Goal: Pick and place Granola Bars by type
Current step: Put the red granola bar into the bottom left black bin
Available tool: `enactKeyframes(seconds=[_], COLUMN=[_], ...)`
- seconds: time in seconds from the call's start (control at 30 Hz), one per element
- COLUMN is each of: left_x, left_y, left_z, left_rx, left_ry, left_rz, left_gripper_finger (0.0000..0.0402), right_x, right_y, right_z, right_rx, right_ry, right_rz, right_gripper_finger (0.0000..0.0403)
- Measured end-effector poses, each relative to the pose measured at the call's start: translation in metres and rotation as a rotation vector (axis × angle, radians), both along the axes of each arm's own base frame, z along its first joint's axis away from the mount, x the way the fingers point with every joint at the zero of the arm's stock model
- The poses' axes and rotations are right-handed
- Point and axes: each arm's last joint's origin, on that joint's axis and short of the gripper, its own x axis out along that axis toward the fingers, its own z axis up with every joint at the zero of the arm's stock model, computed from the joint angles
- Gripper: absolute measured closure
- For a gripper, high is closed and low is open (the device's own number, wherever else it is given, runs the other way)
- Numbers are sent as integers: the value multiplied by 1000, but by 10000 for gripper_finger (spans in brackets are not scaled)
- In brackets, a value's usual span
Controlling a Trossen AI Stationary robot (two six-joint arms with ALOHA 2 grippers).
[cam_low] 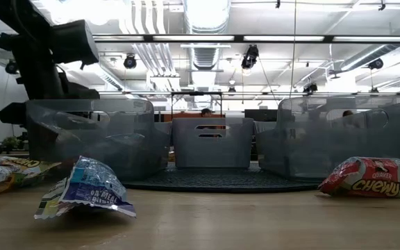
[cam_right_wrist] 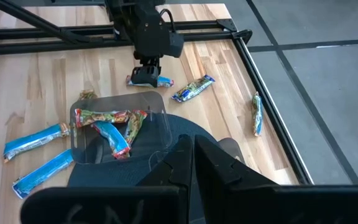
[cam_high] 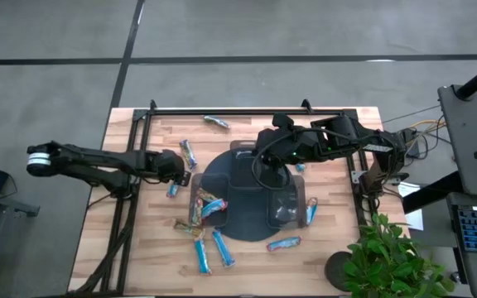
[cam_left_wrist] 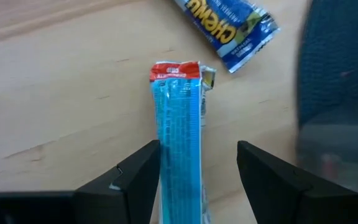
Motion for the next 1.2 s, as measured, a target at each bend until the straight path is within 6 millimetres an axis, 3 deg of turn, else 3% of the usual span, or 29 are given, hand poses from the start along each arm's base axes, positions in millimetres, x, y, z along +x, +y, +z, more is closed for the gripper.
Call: enactKeyframes(seconds=[0.43, 0.9, 1.2], left_x=[9, 7, 4], left_y=[1, 0, -1], left_z=[-22, -21, 0], left_rx=[-33, -49, -54], left_ry=[145, 146, 117], left_rz=[-18, -51, -80], left_gripper_finger=[211, 346, 377], right_x=[0, 0, 0], right_y=[0, 0, 0], right_z=[0, 0, 0], right_rx=[-1, -5, -17], right_ry=[1, 2, 7], right_rz=[1, 4, 14], right_gripper_finger=[394, 394, 394])
